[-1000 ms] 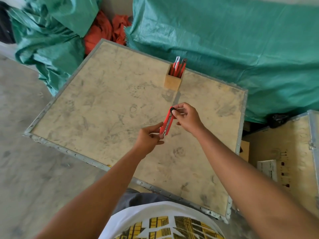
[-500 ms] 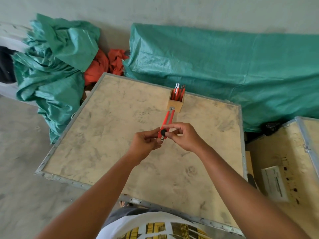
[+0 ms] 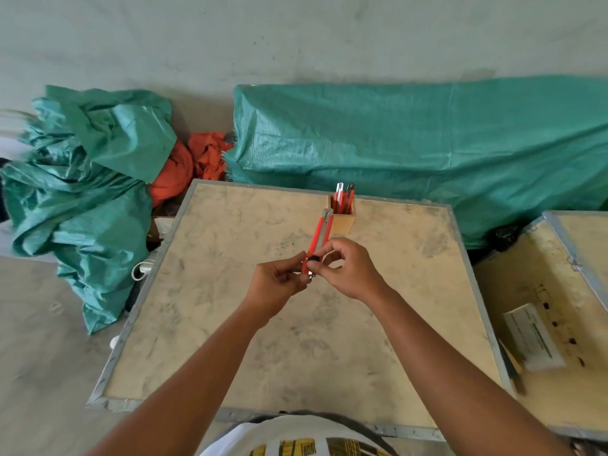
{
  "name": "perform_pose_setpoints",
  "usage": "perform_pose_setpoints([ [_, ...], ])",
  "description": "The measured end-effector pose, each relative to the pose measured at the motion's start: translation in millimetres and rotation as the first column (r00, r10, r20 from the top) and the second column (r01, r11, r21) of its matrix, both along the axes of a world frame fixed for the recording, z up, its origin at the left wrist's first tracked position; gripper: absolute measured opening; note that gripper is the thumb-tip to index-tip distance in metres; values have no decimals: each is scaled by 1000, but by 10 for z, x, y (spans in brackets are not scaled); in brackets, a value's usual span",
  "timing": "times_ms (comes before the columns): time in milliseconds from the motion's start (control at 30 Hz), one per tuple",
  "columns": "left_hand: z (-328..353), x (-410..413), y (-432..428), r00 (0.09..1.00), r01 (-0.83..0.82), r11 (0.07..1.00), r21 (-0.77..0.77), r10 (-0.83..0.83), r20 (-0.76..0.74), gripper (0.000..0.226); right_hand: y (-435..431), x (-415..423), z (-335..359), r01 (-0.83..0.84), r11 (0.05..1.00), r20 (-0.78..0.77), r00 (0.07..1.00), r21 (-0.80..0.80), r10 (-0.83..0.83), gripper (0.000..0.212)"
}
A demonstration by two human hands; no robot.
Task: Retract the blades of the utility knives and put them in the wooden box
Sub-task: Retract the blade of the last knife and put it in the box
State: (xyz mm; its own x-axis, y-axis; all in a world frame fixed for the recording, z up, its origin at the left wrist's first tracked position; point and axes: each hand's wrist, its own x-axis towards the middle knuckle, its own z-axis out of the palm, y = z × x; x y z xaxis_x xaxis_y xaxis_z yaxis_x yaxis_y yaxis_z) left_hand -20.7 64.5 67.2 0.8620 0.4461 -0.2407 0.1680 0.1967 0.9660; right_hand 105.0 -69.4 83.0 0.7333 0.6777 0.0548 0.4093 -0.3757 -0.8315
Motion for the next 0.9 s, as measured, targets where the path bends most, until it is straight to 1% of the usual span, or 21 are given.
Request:
perform_pose_setpoints([
  [67, 14, -2, 59, 1000, 16, 1000, -5, -16, 6, 45, 32, -30, 14, 3, 1000, 8, 1000, -1, -3, 17],
  [167, 44, 11, 103, 999, 33, 999, -19, -33, 17, 45, 20, -17, 36, -27, 1000, -43, 999, -5, 27, 28],
  [200, 50, 23, 102, 999, 42, 999, -20, -41, 20, 45, 13, -6, 28, -22, 1000, -32, 999, -7, 22, 27],
  [267, 48, 53, 87, 998, 60, 998, -14, -60, 24, 46, 1, -1, 6, 29, 1000, 3, 1000, -2, -29, 21],
  [333, 39, 106, 59, 997, 70, 997, -10, -70, 24, 46, -10, 1, -18, 105, 994, 14, 994, 30, -105, 22],
  [433, 28, 216, 6, 996, 91, 996, 9, -91, 24, 45, -56, 62, -35, 173, 984, -35, 985, 41, -172, 25],
  [533, 23, 352, -53, 994, 105, 994, 18, -106, 25, 47, -131, 213, -42, 200, 977, -128, 973, 76, -190, 21],
  [567, 19, 403, -77, 994, 103, 995, 18, -103, 21, 48, -161, 276, -52, 213, 974, -138, 970, 82, -200, 21],
  [800, 45, 880, -234, 993, 117, 990, 84, -114, -36, 51, -323, 815, 5, 220, 973, -168, 964, 75, -206, 26],
  [900, 95, 1162, -232, 992, 123, 981, 148, -116, -58, 50, -328, 1104, 22, 226, 972, -172, 962, 59, -213, 31],
])
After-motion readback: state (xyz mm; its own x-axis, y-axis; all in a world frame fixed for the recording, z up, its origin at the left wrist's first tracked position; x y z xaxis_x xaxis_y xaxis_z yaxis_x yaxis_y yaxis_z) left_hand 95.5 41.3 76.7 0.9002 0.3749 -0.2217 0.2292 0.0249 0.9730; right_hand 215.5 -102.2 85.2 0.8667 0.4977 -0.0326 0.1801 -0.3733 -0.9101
